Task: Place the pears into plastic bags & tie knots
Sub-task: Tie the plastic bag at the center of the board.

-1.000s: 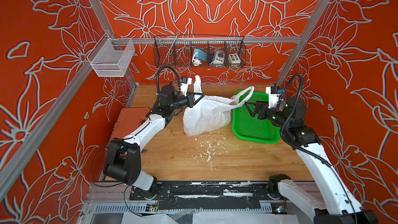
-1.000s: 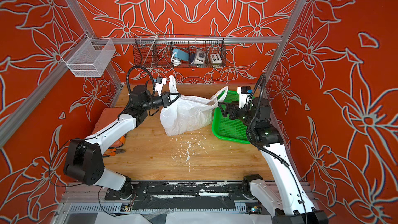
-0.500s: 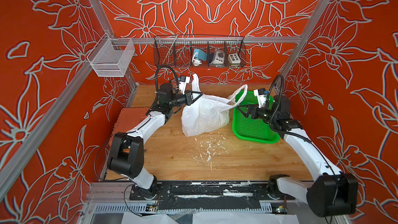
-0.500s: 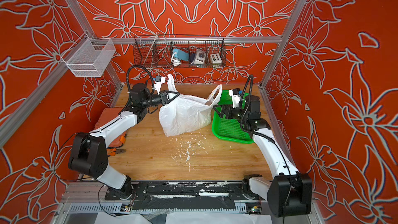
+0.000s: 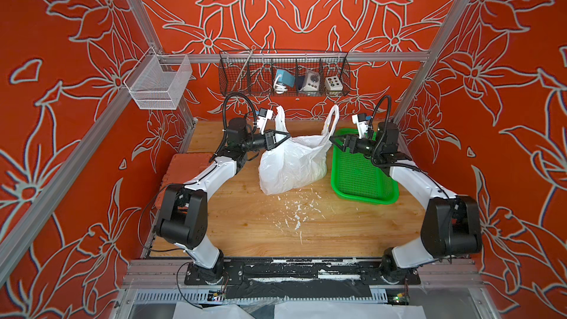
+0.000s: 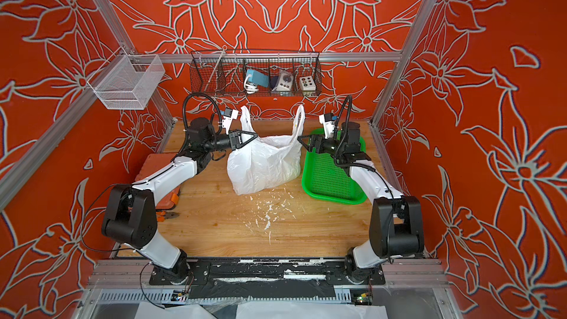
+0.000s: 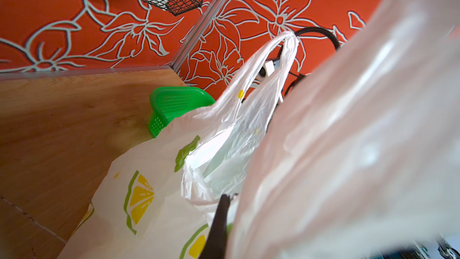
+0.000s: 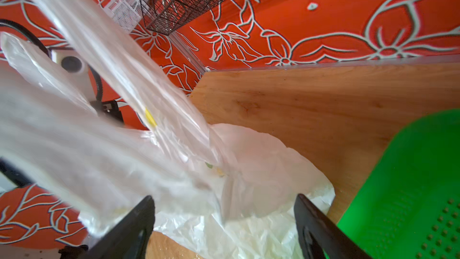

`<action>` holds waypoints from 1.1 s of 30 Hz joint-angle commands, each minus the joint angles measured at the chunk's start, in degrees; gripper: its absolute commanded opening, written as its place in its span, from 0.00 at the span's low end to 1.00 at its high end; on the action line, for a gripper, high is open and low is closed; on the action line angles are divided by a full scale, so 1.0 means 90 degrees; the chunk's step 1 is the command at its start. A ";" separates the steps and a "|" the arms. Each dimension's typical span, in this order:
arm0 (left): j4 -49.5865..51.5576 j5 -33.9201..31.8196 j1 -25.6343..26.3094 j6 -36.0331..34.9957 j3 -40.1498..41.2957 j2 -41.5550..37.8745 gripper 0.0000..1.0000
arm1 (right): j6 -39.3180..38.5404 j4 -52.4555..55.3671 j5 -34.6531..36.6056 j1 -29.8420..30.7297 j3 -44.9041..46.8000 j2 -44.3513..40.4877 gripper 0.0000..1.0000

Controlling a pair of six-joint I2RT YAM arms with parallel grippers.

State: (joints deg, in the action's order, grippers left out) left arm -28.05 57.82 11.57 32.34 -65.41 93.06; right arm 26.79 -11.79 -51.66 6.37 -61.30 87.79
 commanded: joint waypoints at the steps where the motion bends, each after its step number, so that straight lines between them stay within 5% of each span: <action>1: -0.0336 0.0291 -0.0045 0.0125 -0.0154 0.0111 0.00 | 0.0522 -0.0856 -0.0602 -0.0006 -0.0352 0.0237 0.88; 16: -0.0392 0.0695 -0.0041 0.0330 -0.0359 0.0392 0.00 | 0.0393 -0.0467 -0.1432 0.0298 -0.1152 0.0626 0.95; 24: -0.0505 0.0722 -0.0037 0.0425 -0.0409 0.0487 0.00 | 0.0305 -0.0226 -0.0812 0.0346 -0.0753 0.0152 0.98; 33: -0.0680 0.0851 -0.0036 0.0607 -0.0446 0.0629 0.00 | 0.0217 -0.0438 -0.0402 0.0444 -0.1489 0.1115 0.97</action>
State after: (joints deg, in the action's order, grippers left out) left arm -31.20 63.94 11.57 36.71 -67.90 97.80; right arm 29.39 -14.61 -56.45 9.52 -71.09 94.67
